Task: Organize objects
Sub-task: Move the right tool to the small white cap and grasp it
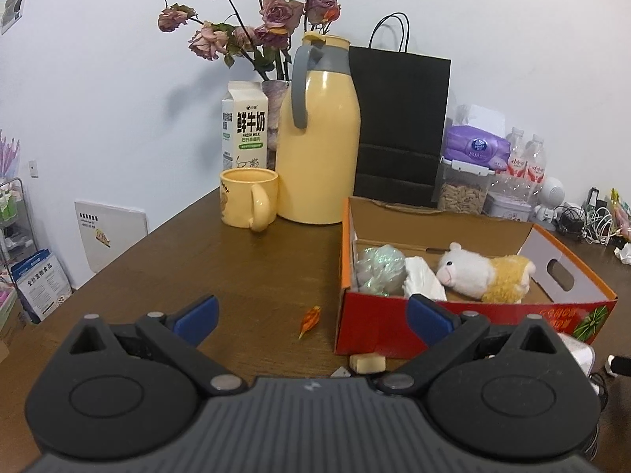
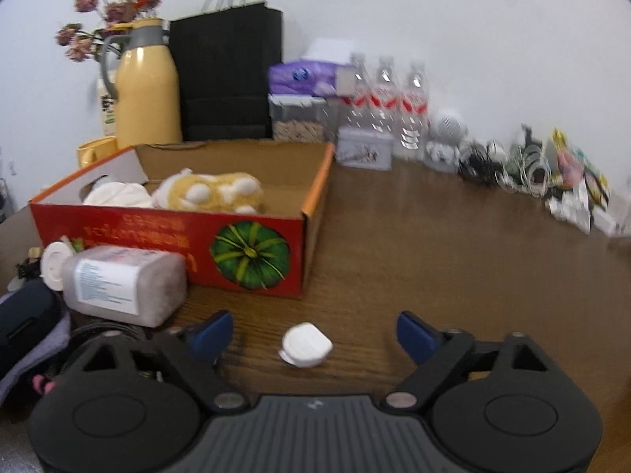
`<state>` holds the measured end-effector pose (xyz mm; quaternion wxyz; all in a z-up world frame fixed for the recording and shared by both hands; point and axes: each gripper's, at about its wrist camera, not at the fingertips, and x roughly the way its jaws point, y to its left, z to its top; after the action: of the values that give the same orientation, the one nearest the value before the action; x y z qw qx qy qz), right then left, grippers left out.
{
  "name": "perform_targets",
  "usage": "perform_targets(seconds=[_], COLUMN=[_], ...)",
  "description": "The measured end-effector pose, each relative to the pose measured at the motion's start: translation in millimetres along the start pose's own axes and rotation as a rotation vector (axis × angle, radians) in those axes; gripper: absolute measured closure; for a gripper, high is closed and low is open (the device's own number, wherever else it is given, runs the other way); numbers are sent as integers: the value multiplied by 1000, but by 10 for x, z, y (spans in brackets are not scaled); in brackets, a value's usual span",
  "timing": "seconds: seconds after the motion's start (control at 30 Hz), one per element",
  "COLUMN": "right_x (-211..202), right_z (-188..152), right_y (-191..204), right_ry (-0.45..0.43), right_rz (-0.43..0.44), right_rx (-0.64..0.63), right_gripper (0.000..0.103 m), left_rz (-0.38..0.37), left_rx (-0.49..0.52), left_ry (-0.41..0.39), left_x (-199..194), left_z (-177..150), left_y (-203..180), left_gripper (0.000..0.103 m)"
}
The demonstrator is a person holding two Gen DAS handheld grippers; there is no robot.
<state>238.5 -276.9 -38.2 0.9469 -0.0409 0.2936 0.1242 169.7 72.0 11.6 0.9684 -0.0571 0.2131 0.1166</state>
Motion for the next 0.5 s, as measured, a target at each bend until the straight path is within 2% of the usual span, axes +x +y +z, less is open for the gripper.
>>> perform_targets(seconds=[0.07, 0.3, 0.43, 0.5], right_x=[56, 159, 138, 133], right_z=[-19, -74, -80, -77], right_y=[-43, -22, 0, 2], right_ry=[20, 48, 42, 41], right_rz=[10, 34, 51, 50], right_rx=[28, 33, 24, 27], right_gripper=[32, 52, 76, 76], left_rz=[2, 3, -7, -12], left_rx=[1, -9, -2, 15], left_ry=[5, 58, 107, 126], left_x=[-16, 18, 64, 83], left_z=[-20, -109, -203, -248], left_y=[13, 79, 95, 80], left_gripper=[0, 0, 0, 0])
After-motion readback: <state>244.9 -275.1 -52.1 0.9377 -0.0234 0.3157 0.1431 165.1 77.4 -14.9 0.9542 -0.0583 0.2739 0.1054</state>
